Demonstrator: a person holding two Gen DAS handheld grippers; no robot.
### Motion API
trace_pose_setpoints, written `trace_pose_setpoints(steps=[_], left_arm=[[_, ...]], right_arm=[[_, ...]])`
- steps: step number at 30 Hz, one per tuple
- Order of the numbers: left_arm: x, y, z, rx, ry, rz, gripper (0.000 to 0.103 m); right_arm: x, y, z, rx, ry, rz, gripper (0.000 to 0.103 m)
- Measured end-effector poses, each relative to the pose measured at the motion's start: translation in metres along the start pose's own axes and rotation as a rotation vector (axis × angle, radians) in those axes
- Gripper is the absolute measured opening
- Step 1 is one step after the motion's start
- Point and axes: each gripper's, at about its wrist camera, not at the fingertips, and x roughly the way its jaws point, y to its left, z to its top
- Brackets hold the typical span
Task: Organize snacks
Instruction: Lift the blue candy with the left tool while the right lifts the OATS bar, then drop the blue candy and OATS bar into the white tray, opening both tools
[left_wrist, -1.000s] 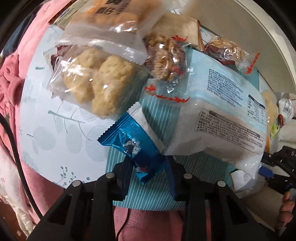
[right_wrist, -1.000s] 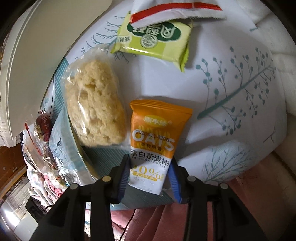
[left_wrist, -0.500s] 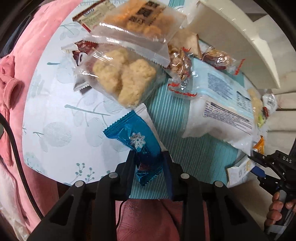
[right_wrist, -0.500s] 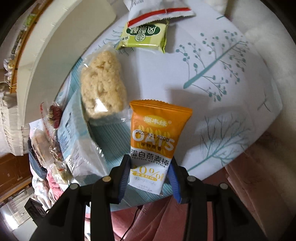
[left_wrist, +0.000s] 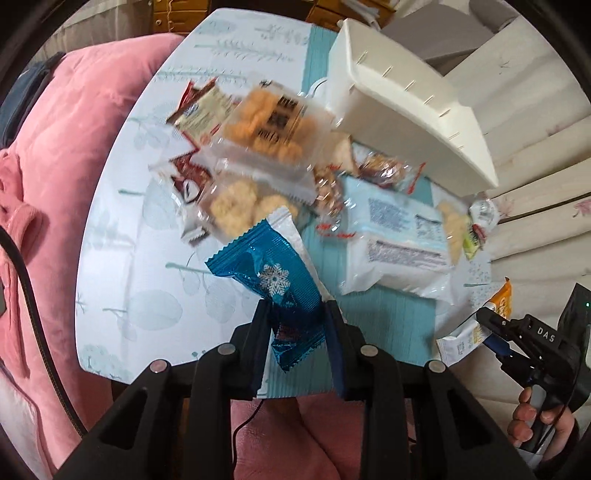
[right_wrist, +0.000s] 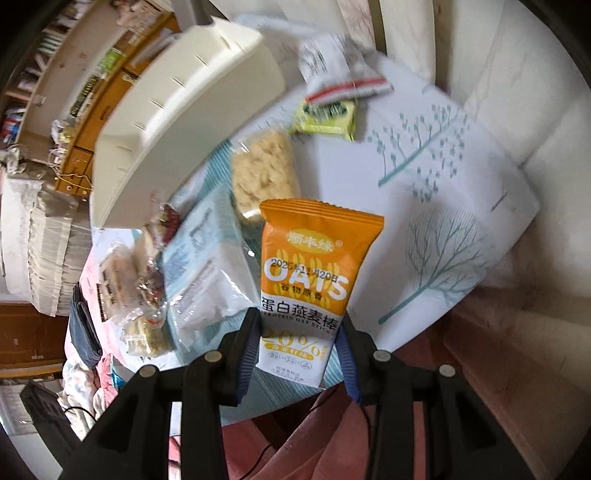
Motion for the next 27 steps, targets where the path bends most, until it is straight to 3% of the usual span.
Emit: trace_pose_setpoints(steps=[9, 19, 27], left_arm=[[-0.018, -0.043, 0.026, 0.053, -0.042, -0.061, 0.027], [-0.056, -0.086, 0.071, 0.083, -0.151, -0.087, 0.027], [-0.066, -0.124, 0.12, 0.12, -0.211, -0.075, 0.027]], right_arm=[[-0.048, 0.022, 0.018, -0.142, -0.208, 0.001, 0.04], [-0.074, 0.061, 0.069, -0.283, -0.375, 0.082, 0.04], [-0.086, 0.087, 0.104, -0.413, -0.491, 0.148, 0.04]])
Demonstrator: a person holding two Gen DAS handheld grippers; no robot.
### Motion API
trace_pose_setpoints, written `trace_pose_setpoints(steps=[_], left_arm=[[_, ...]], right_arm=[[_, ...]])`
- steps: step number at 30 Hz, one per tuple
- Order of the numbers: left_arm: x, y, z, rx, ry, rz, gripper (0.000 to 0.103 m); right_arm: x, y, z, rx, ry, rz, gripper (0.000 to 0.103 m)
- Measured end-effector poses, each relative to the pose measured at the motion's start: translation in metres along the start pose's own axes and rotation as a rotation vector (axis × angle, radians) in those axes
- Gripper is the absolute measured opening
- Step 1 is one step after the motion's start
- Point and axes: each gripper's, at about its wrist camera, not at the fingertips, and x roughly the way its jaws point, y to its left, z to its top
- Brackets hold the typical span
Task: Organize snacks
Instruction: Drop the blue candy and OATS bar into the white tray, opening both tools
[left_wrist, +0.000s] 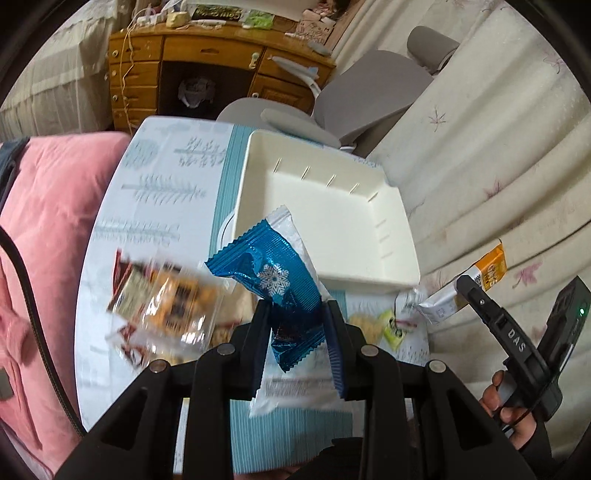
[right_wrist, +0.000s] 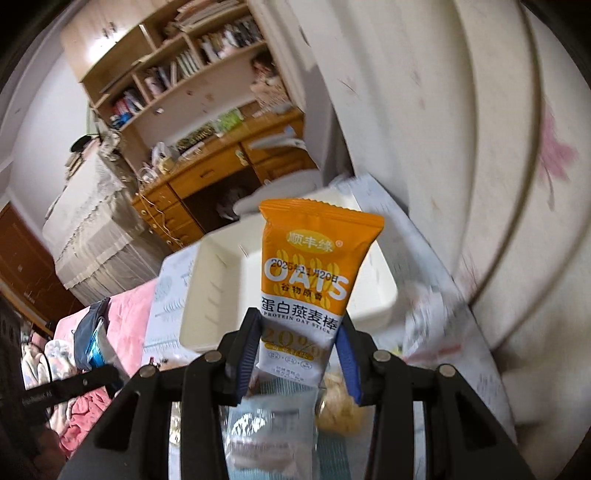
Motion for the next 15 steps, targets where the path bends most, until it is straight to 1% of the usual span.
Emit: trace_pose_setpoints(steps=[4, 8, 14, 15], left_arm=[[0.013, -0.02, 0.025, 0.043, -0.007, 0.011, 0.028], [0.033, -0.038, 0.047, 0.08, -0.006, 0.025, 0.028], [0.063, -0.059, 0.073, 0.107, 0.009, 0.066, 0.028], [0.07, -0.062, 0.077, 0.106, 0.018, 0.079, 0.03]], right_arm=[[0.008, 0.002, 0.015, -0.054, -0.046, 0.02, 0.04], [0.016, 0.003, 0.023, -0.102, -0.068, 0.033, 0.041], [0.035, -0.002, 0.034, -0.136, -0.064, 0.039, 0.041], [0.039, -0.003, 0.036, -0.135, -0.058, 0.041, 0.042]])
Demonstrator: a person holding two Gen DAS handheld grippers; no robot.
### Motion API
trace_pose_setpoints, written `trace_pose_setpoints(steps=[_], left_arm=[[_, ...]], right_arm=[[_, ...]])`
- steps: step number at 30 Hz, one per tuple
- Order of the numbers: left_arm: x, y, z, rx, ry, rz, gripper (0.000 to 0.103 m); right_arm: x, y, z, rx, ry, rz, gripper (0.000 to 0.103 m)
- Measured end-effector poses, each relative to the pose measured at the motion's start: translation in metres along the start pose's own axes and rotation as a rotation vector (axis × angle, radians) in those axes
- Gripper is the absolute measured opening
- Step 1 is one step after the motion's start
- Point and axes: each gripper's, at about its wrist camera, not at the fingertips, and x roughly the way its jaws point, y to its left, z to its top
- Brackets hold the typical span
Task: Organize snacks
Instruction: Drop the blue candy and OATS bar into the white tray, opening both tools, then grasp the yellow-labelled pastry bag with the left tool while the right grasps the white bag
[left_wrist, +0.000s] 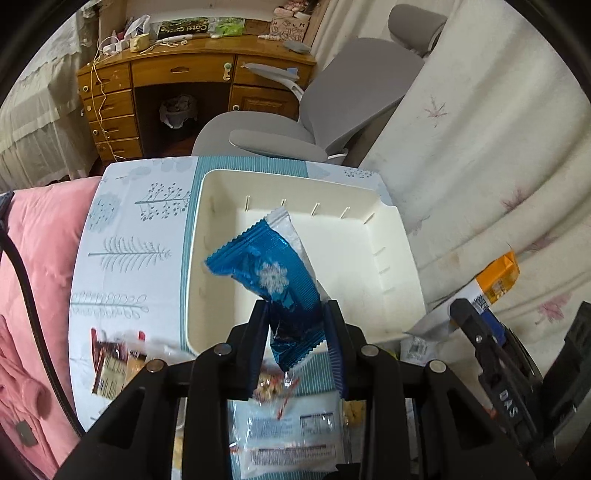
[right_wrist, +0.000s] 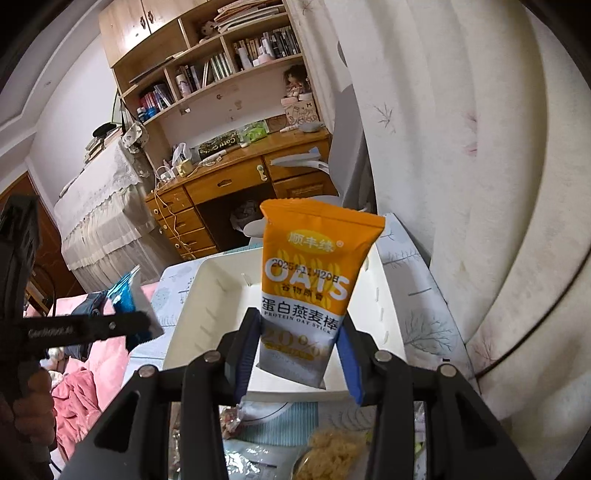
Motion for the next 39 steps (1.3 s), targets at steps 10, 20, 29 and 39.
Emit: trace_pose_setpoints(steps=[10, 20, 29, 39], left_arm=[[0.027, -0.01, 0.004, -0.003, 0.066, 0.055, 0.06], [0.024, 0.011, -0.015, -0.077, 0.079, 0.125, 0.067], [0.027, 0.043, -0.066, -0.194, 0.176, 0.203, 0.076], [0.017, 0.075, -0.125, -0.307, 0.222, 0.332, 0.076]], right_arm=[[0.034, -0.026, -0.001, 0.102, 0.092, 0.008, 0.065], [0.045, -0.034, -0.007, 0.152, 0.145, 0.041, 0.065], [0.063, -0.036, -0.025, 0.201, 0.26, 0.101, 0.065], [0.081, -0.035, -0.05, 0.196, 0.372, 0.134, 0.065]])
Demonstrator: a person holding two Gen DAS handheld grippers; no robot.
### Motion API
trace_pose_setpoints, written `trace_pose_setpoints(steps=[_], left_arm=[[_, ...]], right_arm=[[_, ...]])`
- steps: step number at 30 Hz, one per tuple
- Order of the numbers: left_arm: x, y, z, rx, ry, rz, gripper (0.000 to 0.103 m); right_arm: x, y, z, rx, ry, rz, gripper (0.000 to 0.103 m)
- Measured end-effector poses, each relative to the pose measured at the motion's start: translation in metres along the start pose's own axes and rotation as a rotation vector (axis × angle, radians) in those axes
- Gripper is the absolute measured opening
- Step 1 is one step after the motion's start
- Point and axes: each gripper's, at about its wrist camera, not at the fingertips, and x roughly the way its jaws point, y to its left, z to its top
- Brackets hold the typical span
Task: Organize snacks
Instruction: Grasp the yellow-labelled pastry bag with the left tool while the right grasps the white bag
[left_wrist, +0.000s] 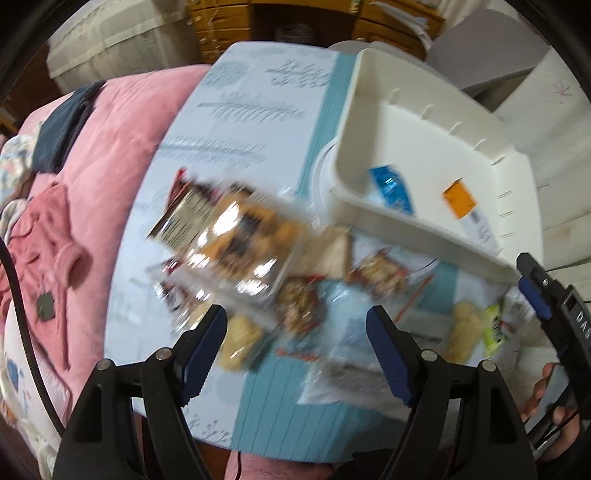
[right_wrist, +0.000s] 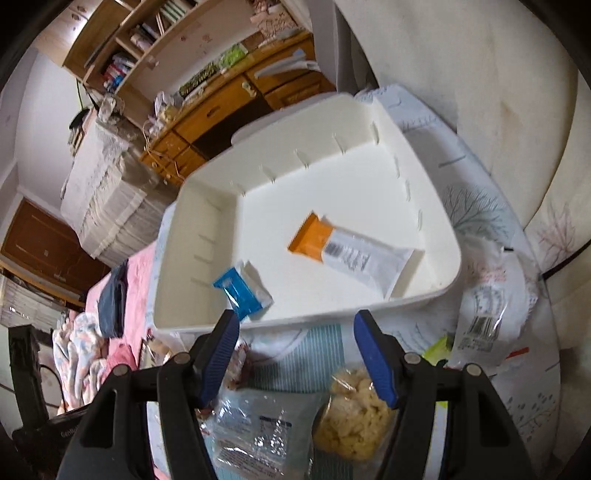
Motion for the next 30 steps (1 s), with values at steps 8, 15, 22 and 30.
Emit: trace_pose_setpoints(steps=[8, 15, 22, 30], left_arm=[[0.011, 0.041, -0.028, -0.105, 0.06, -0.005, 0.078], [0.017, 0.068, -0.031, -0.101, 0.083, -0.024, 0.082], [0.011, 0.089, -0.012, 0.002, 0.066, -0.082, 0.082], [0.007, 0.103, 0.013, 0.144, 0.059, -0.143, 0.084]], right_arm=[[0.019, 0.008, -0.018, -0.05, 0.087, -0.022, 0.065], [0.021, 0.02, -0.035, -0.056, 0.1, -0.055, 0.065], [0.009, 0.038, -0.053, 0.012, 0.044, -0.12, 0.065], [0.002, 0.048, -0.088, 0.177, 0.006, -0.163, 0.065]])
